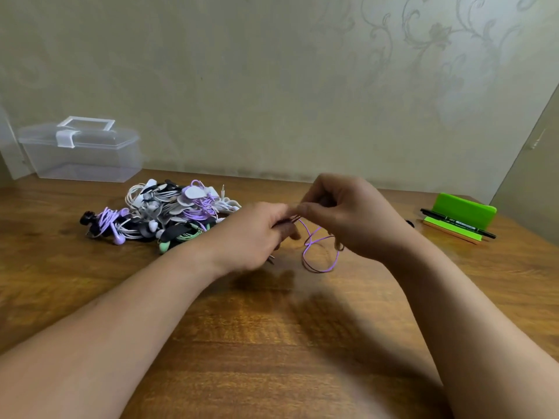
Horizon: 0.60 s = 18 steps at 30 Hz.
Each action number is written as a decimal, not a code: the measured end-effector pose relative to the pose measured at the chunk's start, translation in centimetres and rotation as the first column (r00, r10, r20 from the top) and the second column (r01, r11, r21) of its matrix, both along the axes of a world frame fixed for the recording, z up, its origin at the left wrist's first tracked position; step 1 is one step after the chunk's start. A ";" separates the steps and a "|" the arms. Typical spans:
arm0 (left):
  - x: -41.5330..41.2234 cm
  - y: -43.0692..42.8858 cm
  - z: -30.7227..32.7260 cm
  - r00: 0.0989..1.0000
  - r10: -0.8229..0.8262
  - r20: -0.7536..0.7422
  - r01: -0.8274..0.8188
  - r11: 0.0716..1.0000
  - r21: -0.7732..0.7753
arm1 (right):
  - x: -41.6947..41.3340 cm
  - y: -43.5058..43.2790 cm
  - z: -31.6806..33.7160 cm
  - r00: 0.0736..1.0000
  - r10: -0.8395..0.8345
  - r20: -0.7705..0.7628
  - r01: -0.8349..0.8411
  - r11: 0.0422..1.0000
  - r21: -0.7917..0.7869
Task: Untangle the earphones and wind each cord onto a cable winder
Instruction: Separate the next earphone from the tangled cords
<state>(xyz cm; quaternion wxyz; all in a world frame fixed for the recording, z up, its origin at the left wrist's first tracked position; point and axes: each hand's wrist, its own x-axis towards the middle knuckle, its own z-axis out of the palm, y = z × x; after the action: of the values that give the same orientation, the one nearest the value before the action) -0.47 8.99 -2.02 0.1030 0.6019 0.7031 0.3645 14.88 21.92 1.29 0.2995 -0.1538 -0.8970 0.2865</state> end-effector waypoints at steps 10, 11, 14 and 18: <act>-0.4 -2.3 2.7 0.638 -0.394 0.661 0.375 0.909 0.180 | 0.7 2.8 -0.5 0.949 0.249 -0.195 -0.308 0.866 -0.394; -0.5 -2.3 2.8 0.603 -0.411 0.683 0.356 0.906 0.230 | 0.6 2.8 -0.7 0.950 0.243 -0.197 -0.304 0.865 -0.400; -0.4 -1.8 2.7 0.511 -0.443 0.737 0.292 0.896 0.335 | 0.0 2.2 -1.2 0.959 0.229 -0.166 -0.278 0.865 -0.418; 0.0 -0.5 2.0 0.612 -0.304 0.730 0.097 0.945 0.312 | -1.2 0.1 -1.7 0.952 0.284 -0.118 -0.305 0.824 -0.477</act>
<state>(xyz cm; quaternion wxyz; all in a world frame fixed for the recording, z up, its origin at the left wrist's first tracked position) -0.50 8.47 -0.05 0.3589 0.4721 0.4696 0.6540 13.65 22.03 -0.46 0.2214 -0.0784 -0.8014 0.5500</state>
